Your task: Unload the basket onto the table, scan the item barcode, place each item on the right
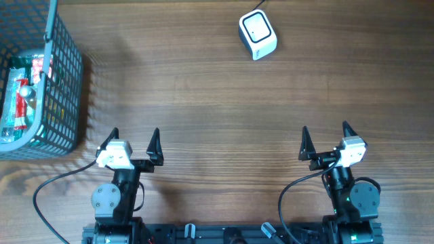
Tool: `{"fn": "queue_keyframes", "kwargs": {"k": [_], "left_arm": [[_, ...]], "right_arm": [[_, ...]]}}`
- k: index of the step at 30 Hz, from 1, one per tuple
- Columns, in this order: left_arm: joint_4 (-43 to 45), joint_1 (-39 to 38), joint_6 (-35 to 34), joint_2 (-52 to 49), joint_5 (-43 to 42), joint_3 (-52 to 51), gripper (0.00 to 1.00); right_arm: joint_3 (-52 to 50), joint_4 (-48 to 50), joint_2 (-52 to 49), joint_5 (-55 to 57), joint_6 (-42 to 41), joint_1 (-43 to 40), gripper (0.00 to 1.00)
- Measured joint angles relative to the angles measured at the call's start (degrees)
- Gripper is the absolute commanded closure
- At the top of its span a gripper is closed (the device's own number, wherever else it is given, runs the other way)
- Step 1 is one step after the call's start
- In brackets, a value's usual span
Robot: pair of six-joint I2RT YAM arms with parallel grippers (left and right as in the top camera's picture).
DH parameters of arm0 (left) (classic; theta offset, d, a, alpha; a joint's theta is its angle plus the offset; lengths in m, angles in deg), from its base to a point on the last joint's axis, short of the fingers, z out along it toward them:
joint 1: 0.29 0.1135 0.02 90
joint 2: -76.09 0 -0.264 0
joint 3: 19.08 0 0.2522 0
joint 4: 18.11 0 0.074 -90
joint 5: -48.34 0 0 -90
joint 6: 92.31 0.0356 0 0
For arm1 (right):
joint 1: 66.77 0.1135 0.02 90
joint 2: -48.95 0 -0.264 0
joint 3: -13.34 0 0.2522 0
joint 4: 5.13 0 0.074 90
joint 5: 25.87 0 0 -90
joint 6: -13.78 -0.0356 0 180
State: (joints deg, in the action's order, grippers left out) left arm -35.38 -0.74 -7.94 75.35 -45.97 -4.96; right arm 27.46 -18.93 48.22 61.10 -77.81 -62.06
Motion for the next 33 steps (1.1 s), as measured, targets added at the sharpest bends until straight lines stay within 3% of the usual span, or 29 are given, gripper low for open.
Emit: {"fn": "queue_keyframes", "kwargs": {"k": [33], "left_arm": [[-0.22, 0.0, 0.0, 0.0, 3.65, 0.0, 0.0]], "right_arm": [[0.0, 0.0, 0.0, 0.0, 0.0, 0.0, 0.0]]}}
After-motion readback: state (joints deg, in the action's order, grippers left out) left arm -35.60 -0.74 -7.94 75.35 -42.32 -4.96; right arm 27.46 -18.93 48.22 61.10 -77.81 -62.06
